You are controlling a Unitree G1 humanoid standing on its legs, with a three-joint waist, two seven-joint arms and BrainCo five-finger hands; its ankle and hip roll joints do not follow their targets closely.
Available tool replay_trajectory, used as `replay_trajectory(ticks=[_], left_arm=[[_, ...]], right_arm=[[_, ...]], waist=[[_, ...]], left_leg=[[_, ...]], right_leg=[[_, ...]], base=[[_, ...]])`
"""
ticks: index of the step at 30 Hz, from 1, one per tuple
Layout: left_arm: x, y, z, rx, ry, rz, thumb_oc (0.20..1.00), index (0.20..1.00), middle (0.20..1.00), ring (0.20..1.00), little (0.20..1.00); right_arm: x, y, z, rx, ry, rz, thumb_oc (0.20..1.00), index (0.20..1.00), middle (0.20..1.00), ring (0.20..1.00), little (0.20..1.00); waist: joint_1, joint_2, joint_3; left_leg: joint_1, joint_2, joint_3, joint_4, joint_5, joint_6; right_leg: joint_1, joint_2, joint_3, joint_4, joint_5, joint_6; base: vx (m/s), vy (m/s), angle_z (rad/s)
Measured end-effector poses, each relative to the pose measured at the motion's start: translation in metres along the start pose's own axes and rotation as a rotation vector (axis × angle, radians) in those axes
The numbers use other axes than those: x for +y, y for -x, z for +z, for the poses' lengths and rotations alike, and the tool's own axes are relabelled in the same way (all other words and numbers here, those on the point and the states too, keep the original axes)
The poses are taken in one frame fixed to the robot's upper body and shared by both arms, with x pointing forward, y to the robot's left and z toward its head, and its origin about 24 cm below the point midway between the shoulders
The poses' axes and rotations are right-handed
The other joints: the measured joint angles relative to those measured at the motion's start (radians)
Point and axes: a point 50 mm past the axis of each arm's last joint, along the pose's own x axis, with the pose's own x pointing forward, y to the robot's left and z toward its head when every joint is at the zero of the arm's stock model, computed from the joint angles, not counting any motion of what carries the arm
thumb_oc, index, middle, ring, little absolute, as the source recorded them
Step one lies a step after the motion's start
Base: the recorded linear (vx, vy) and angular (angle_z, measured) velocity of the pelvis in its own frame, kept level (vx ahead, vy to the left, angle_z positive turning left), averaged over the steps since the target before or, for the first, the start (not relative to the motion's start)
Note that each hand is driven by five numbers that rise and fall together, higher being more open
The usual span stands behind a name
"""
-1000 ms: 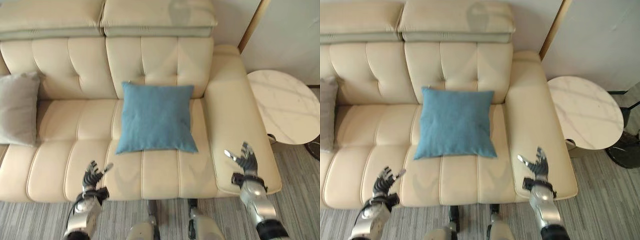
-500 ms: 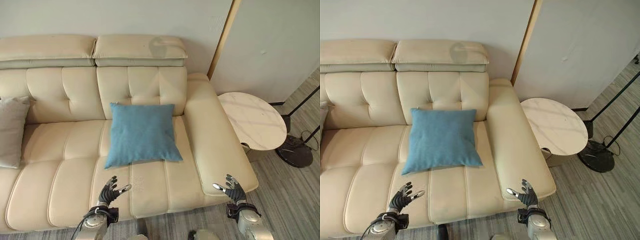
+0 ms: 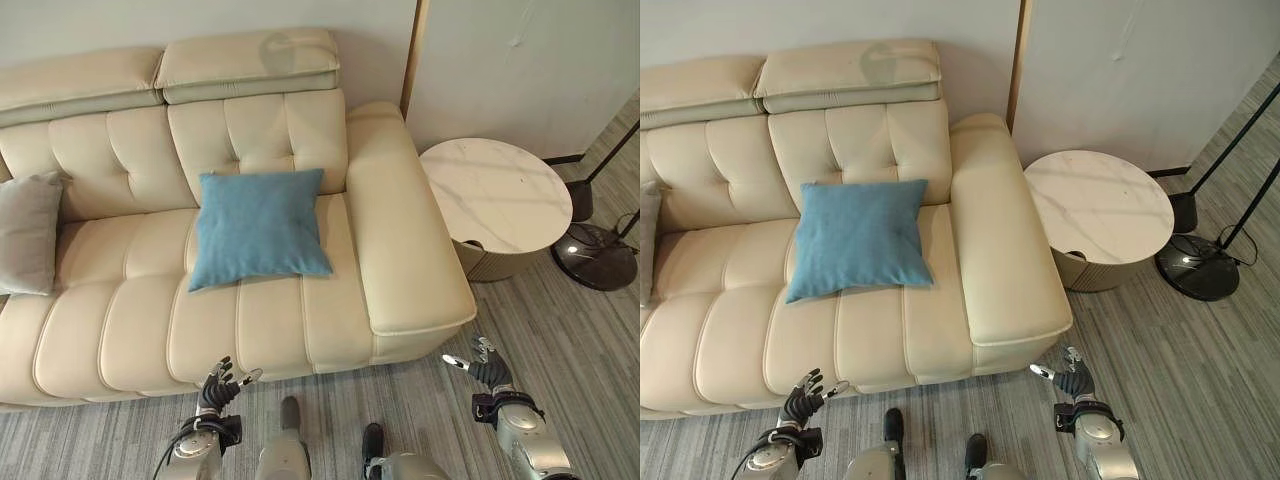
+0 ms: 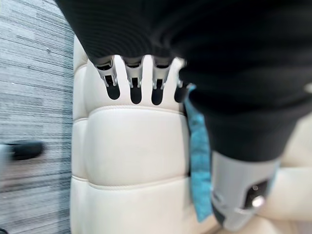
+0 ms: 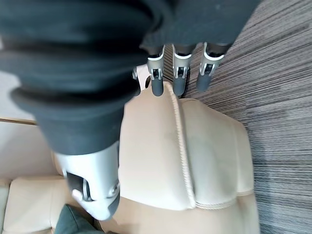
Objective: Pick up all the scattered cushions and arrange them neatly on the sofa.
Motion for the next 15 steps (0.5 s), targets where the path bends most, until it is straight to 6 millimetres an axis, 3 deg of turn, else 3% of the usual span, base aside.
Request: replay_trajectory(ticks=[2, 3, 4, 6, 8, 10, 15], left_arm=[[-0.005, -0.004, 0.009, -0.029, 0.006, -0.014, 1.000, 1.000, 1.000, 1.000, 1.000], [-0.008, -0.006, 0.016, -0.050, 0.008, -0.023, 1.000, 1.000, 1.000, 1.000, 1.000], [-0.009, -0.007, 0.017, -0.053, 0.006, -0.031, 1.000, 1.000, 1.000, 1.000, 1.000], [-0.021, -0.006, 0.018, -0.059, -0.005, -0.077, 1.000, 1.000, 1.000, 1.000, 1.000], [-0.034, -0.004, 0.017, -0.056, 0.002, -0.128, 1.000, 1.000, 1.000, 1.000, 1.000], [-0.037, -0.003, 0.015, -0.051, 0.003, -0.138, 1.000, 1.000, 1.000, 1.000, 1.000], [-0.024, 0.006, -0.005, 0.012, -0.018, -0.116, 1.000, 1.000, 1.000, 1.000, 1.000]], right_arm=[[0.002, -0.001, 0.004, -0.013, -0.002, 0.010, 1.000, 1.000, 1.000, 1.000, 1.000], [0.003, -0.001, 0.003, -0.013, -0.002, 0.017, 1.000, 1.000, 1.000, 1.000, 1.000], [0.004, -0.001, 0.008, -0.032, -0.009, 0.022, 1.000, 1.000, 1.000, 1.000, 1.000], [0.002, 0.000, 0.009, -0.037, -0.011, 0.016, 1.000, 1.000, 1.000, 1.000, 1.000], [-0.002, -0.002, 0.011, -0.044, -0.017, 0.001, 1.000, 1.000, 1.000, 1.000, 1.000], [0.001, 0.000, 0.008, -0.032, -0.026, 0.009, 1.000, 1.000, 1.000, 1.000, 1.000], [0.006, 0.005, -0.002, -0.001, -0.037, 0.033, 1.000, 1.000, 1.000, 1.000, 1.000]], waist=[[-0.006, -0.002, 0.003], [-0.018, -0.003, 0.002], [-0.032, -0.001, 0.002], [-0.069, 0.031, -0.009], [-0.070, 0.088, -0.013], [-0.060, 0.084, -0.019], [-0.053, 0.069, -0.046]], left_leg=[[0.061, 0.001, -0.001, -0.011, -0.029, 0.015], [0.078, 0.003, -0.001, 0.015, -0.074, -0.004], [0.087, 0.004, 0.014, 0.028, -0.104, -0.008], [0.155, 0.020, 0.066, -0.073, -0.109, -0.003], [0.226, 0.028, 0.097, -0.197, -0.104, 0.006], [0.230, 0.014, 0.097, -0.196, -0.114, -0.001], [0.233, -0.043, 0.095, -0.196, -0.125, 0.032]], right_leg=[[-0.020, -0.006, -0.003, 0.004, -0.008, 0.002], [-0.032, -0.020, -0.033, -0.002, 0.037, -0.009], [-0.016, -0.026, -0.047, -0.024, 0.043, 0.002], [-0.012, -0.024, -0.067, -0.052, 0.035, 0.032], [-0.013, -0.001, -0.078, -0.060, 0.067, 0.077], [-0.009, -0.020, -0.078, -0.070, 0.087, 0.101], [0.004, -0.072, -0.060, -0.092, 0.117, 0.141]], base=[[-0.08, 0.041, 0.19], [0.02, 0.086, 0.24], [0.05, 0.101, 0.57], [0.06, 0.090, 0.67], [0.05, 0.095, 0.21], [0.02, 0.119, 0.07], [0.01, 0.086, 0.03]])
